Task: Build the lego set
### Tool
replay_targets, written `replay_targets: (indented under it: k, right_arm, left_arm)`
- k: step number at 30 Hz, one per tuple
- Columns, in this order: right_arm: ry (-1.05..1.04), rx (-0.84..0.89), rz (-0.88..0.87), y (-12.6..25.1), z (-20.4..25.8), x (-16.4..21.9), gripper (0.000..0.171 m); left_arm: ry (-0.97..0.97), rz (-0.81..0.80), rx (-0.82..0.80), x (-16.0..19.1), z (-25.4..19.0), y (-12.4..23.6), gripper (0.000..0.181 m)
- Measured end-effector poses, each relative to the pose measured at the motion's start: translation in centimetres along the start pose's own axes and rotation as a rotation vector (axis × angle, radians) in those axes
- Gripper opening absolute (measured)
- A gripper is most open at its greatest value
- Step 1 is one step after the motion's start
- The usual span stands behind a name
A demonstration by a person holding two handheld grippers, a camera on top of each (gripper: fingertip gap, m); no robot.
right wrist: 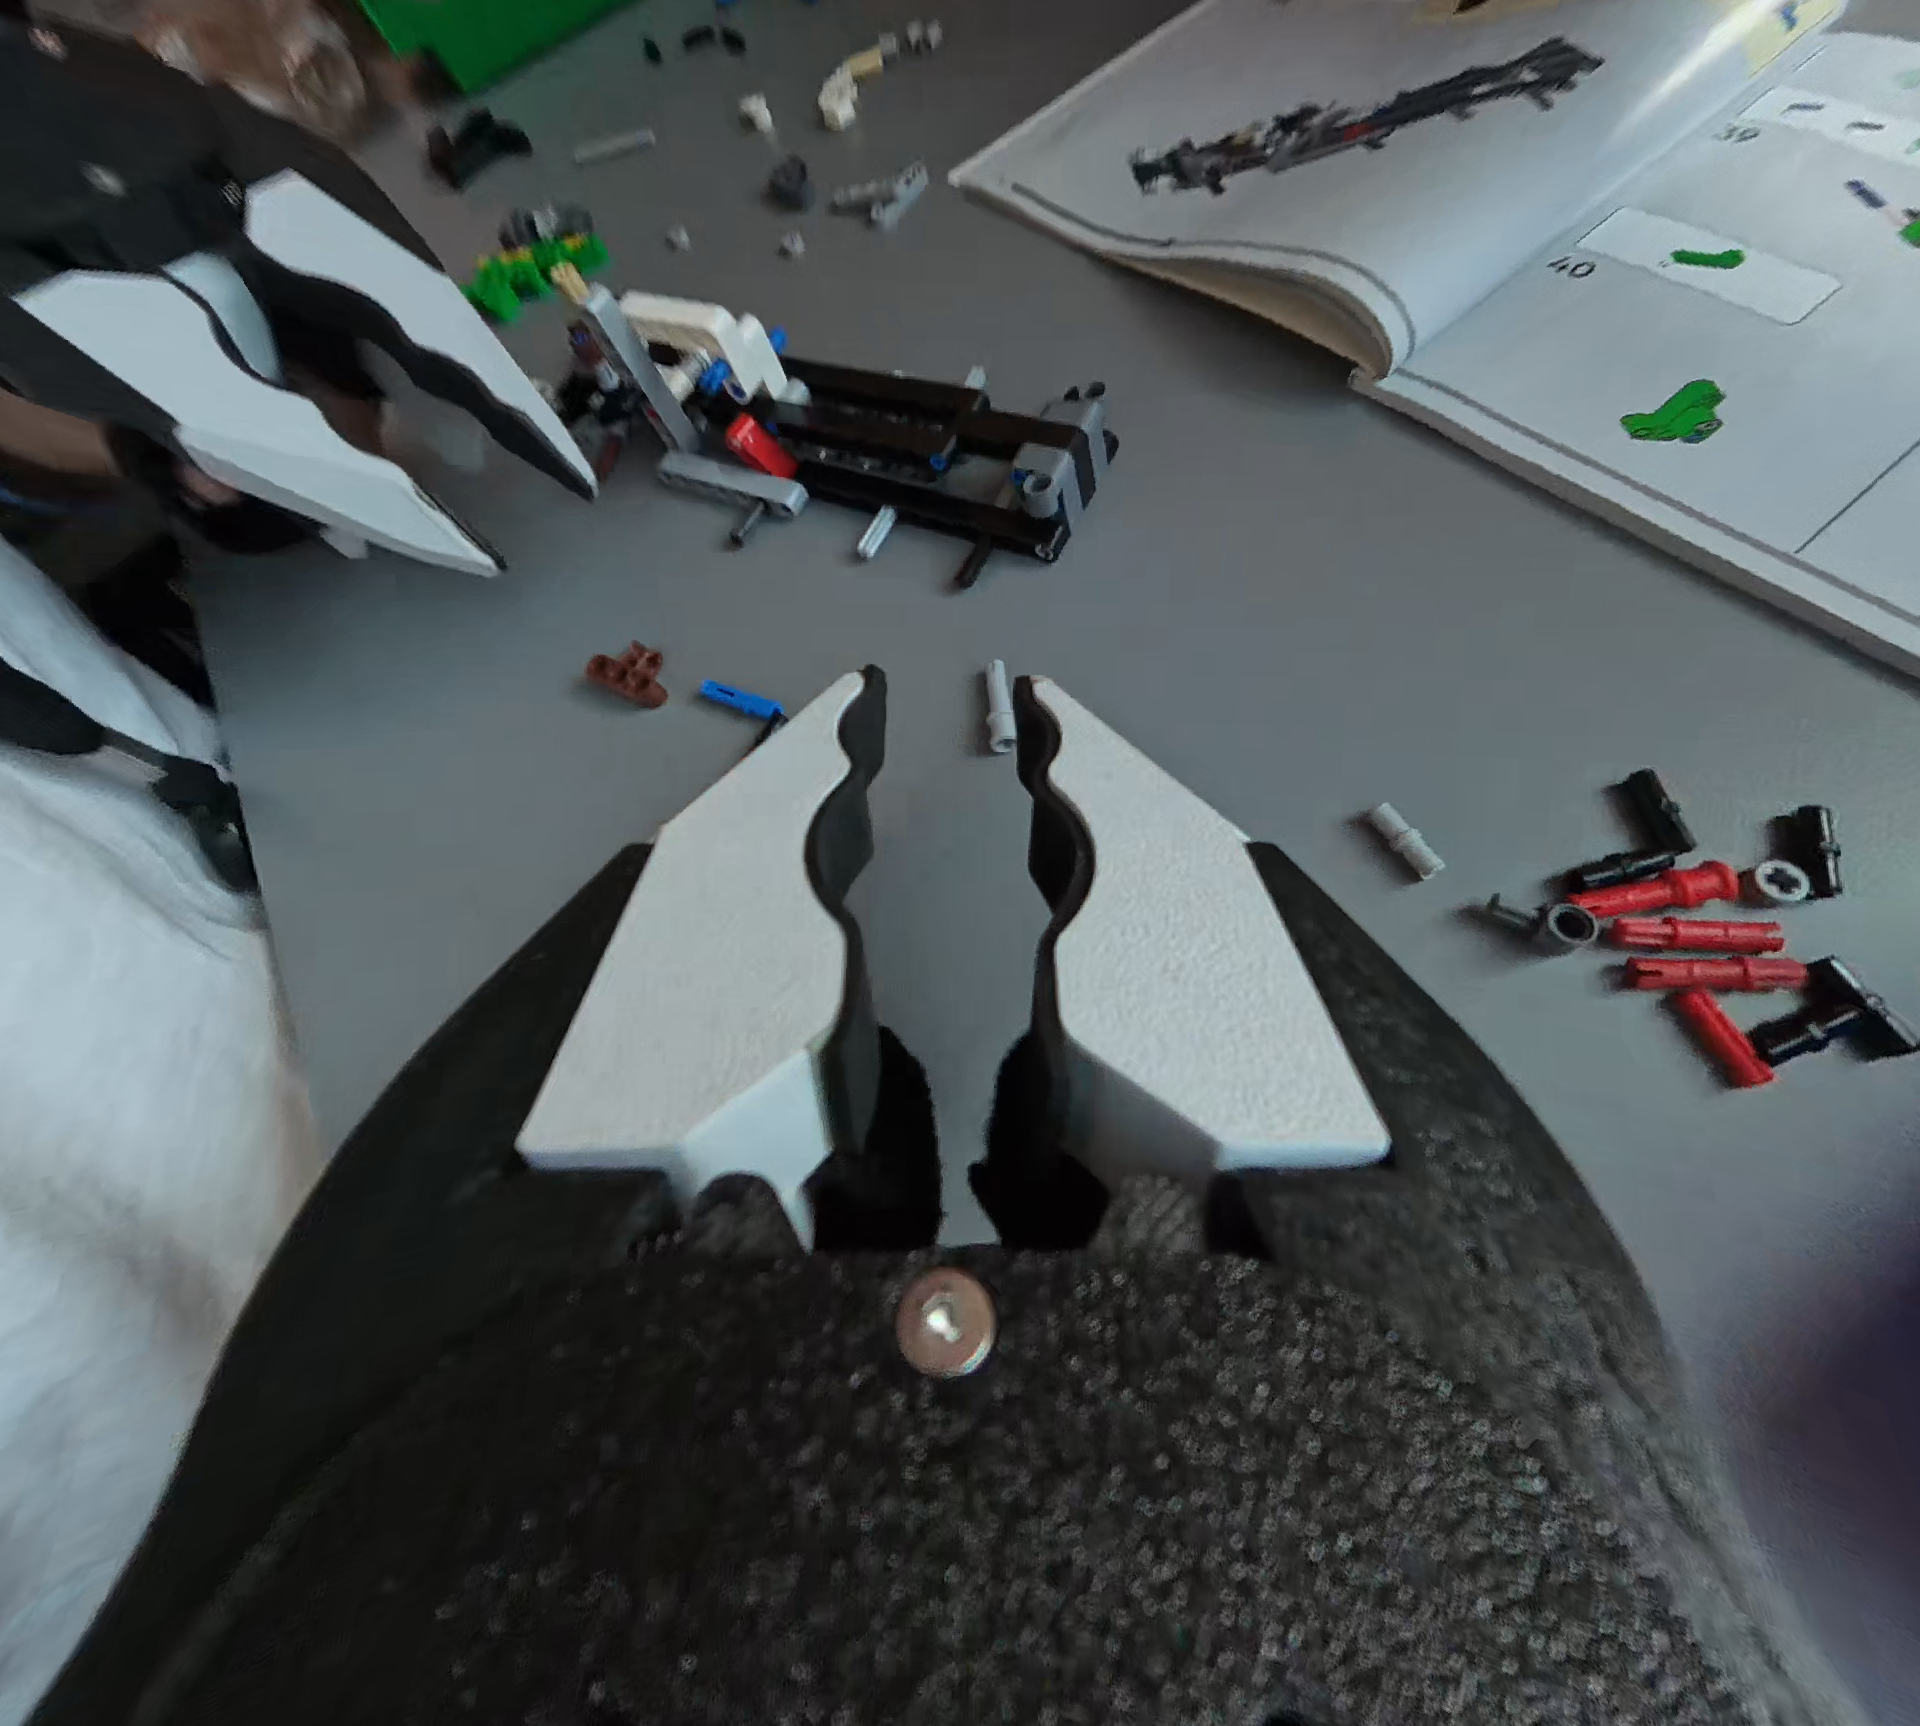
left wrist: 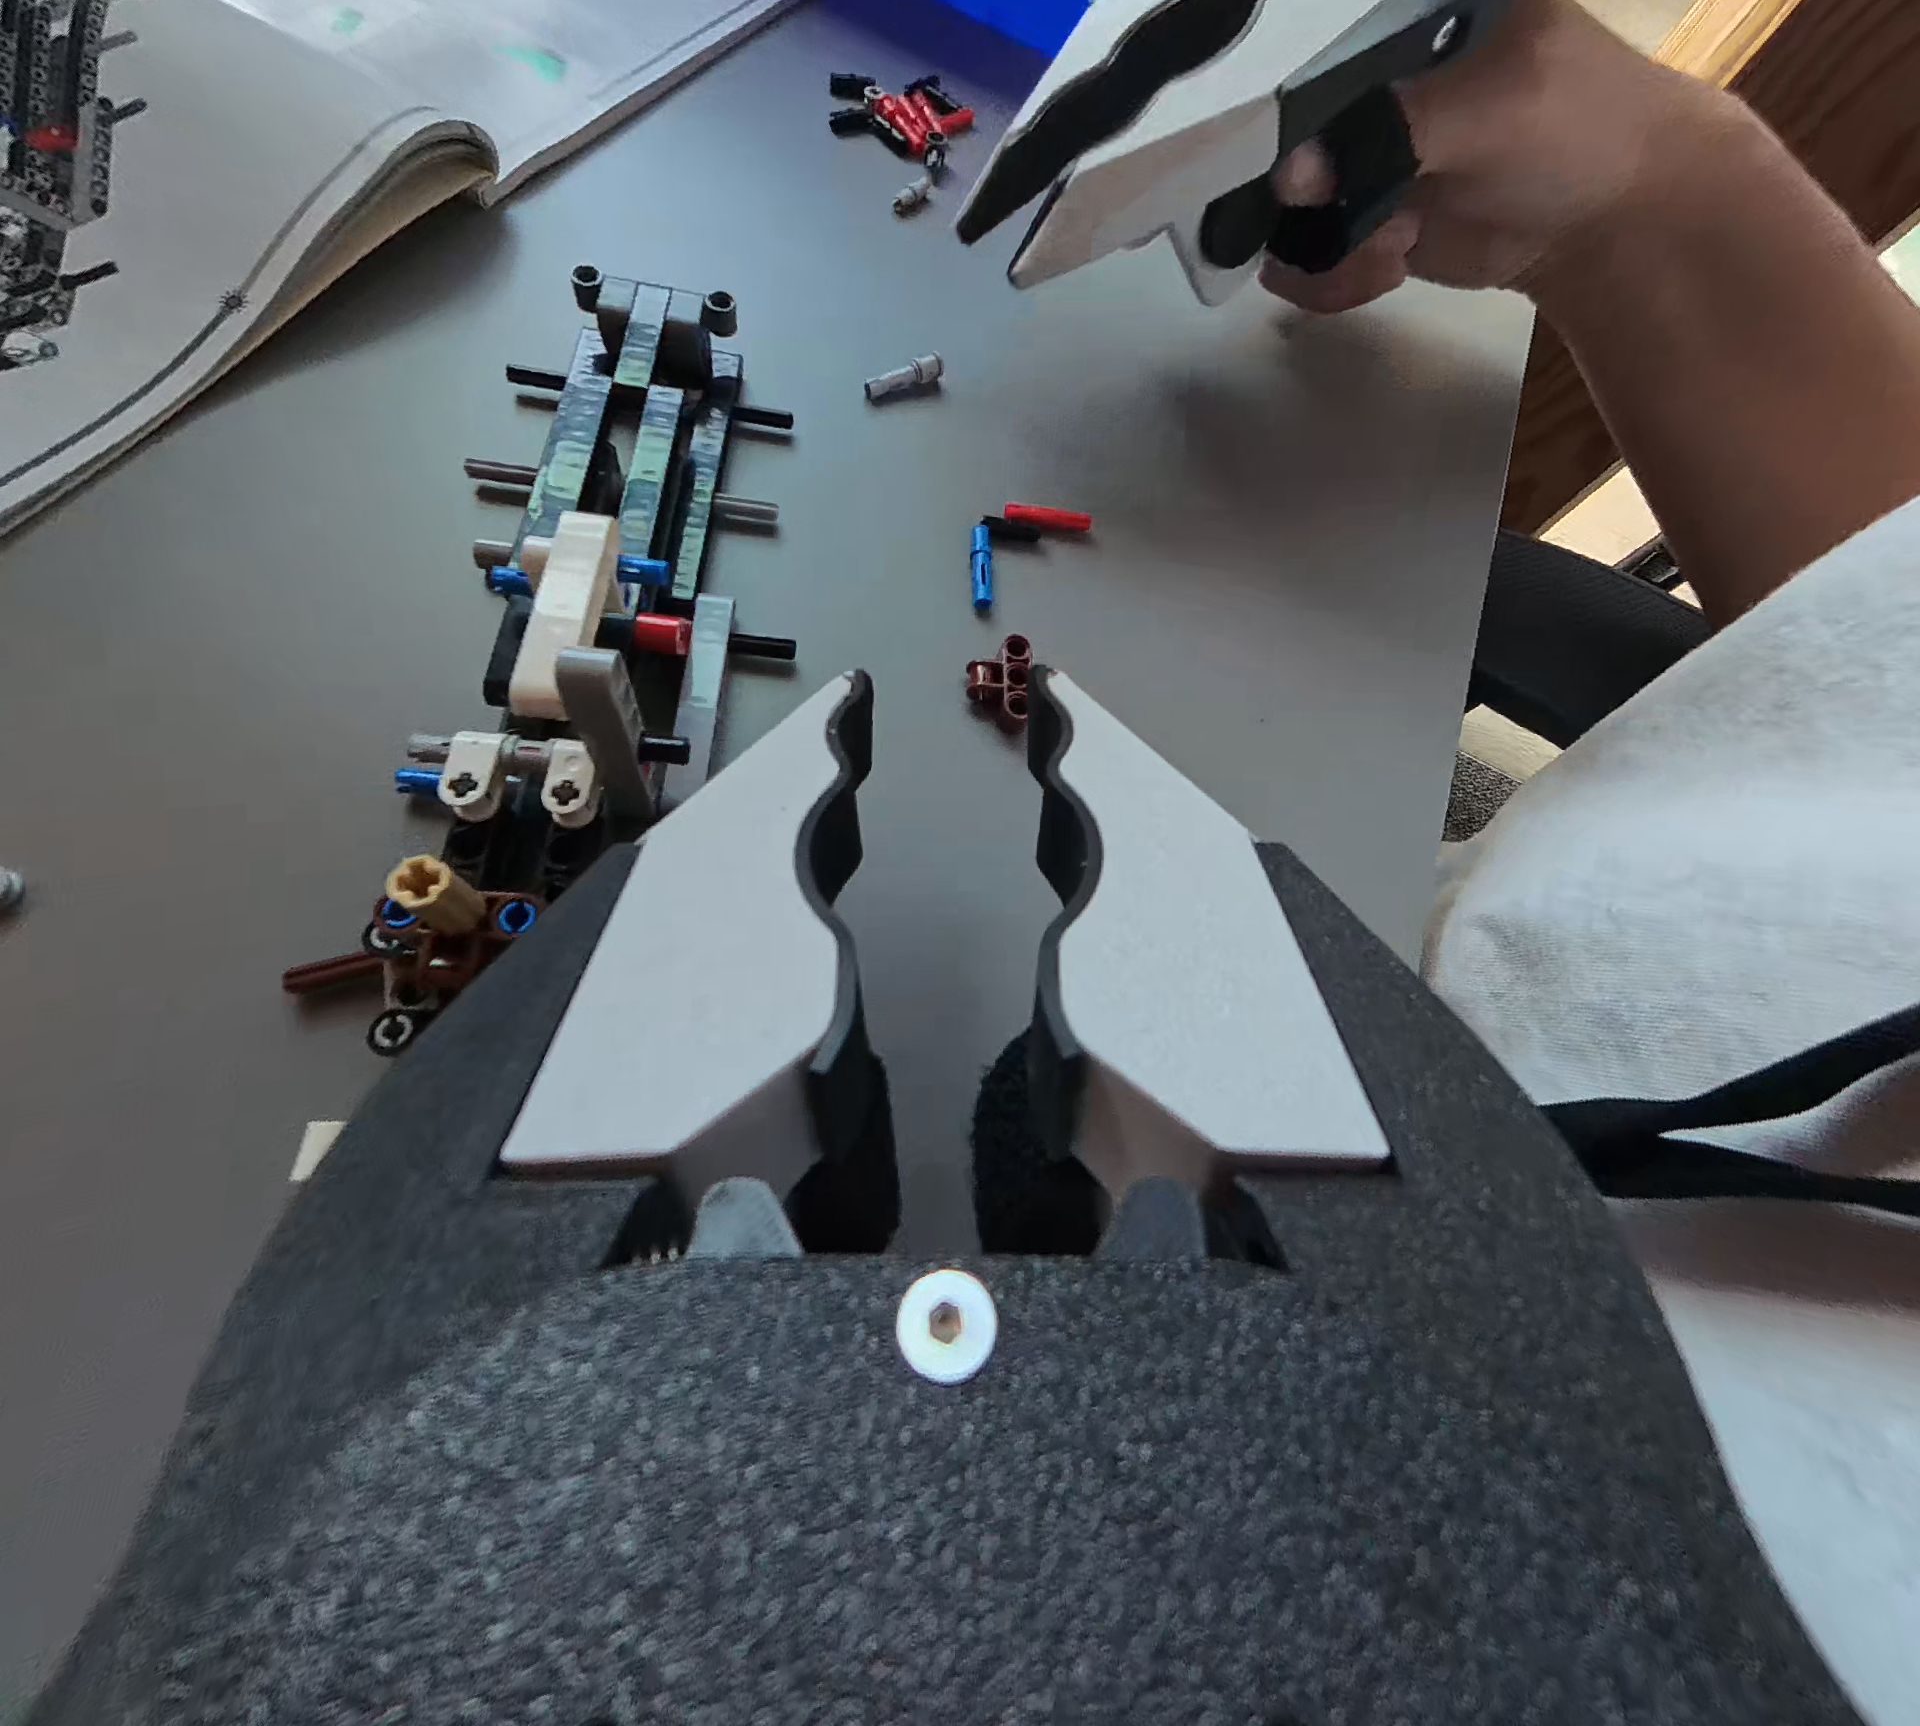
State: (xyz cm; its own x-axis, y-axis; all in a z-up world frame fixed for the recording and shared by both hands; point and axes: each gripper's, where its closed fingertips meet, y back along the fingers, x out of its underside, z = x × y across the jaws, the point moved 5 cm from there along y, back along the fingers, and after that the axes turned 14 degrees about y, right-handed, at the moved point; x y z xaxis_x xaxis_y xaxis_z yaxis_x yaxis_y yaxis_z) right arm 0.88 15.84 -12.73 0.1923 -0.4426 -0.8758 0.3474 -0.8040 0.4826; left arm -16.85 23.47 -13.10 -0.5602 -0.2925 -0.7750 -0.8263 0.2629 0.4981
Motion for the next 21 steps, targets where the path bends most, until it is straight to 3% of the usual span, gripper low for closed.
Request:
replay_targets:
  k: [5,12,15,21]
  right_arm:
    - [-0.1,-0.057,-0.179,1.9,1.6,-1.4,0.025]
    - [0.007,-0.062,-0.078,1.1,3.5,-0.3,0.025]
    - [-0.01,-0.086,-0.093,0.6,4.0,-0.2,0.025]
    - [-0.009,-0.093,-0.093,-0.2,5.0,-0.6,0.024]
  left_arm:
    - [-0.119,0.078,-0.062,0.6,-0.5,-1.5,0.029]
    - [-0.14,0.164,-0.09,1.1,-1.5,-3.6,0.027]
    - [-0.149,0.188,-0.117,1.3,-1.3,-3.9,0.016]
    - [-0.142,0.129,-0.135,0.7,-1.2,-3.6,0.014]
